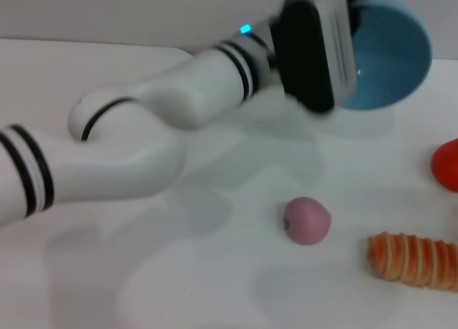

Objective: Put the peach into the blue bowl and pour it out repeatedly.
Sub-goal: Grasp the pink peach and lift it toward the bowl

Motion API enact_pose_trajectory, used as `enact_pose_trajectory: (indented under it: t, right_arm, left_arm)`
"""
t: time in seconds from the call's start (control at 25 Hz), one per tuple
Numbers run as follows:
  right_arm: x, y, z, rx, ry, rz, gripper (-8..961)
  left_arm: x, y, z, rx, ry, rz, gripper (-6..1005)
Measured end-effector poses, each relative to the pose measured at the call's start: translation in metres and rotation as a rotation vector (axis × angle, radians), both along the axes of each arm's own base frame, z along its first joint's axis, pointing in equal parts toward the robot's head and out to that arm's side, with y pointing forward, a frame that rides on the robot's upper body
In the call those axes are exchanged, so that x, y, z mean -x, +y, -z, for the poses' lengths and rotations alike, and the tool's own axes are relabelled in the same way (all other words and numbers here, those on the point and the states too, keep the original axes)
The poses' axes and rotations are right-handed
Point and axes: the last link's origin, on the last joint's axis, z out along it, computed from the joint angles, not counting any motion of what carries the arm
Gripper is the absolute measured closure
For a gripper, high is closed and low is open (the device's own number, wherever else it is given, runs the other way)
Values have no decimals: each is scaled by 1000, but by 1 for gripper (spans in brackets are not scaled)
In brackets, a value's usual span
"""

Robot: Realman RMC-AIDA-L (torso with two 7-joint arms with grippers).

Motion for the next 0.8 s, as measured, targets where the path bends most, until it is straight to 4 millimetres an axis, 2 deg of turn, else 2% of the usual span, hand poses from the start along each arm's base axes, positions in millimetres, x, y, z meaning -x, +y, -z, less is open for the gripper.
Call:
enact_pose_trajectory:
  t: [0.04,0.08,0.12,0.2,0.28,0.44,0.68,0.8]
  right_arm:
    - [0,0,0,40,11,3,387]
    - [3,1,2,166,28,3,387]
    - [3,1,2,166,28,3,387]
    - [7,4,7,295,23,9,387]
    - [11,9,17,419,3,20,387]
    - [21,21,36,579,-31,39,387]
    - [48,50,55,713,-82,29,387]
    - [59,64,66,795,-150,54,387]
  left_arm:
    - [2,7,-3,15,-59,-78,1000]
    - [4,11,-4,27,-91,-125,1000]
    - [7,16,-6,37,-137,-185,1000]
    - [10,24,-12,46,-227,-280,1000]
    - [10,36,-21,75,-399,-419,1001]
    - [15,39,-22,122,-479,-524,1001]
    - [34,37,-15,310,-589,-847,1000]
    - [40,30,-10,410,-638,-984,1001]
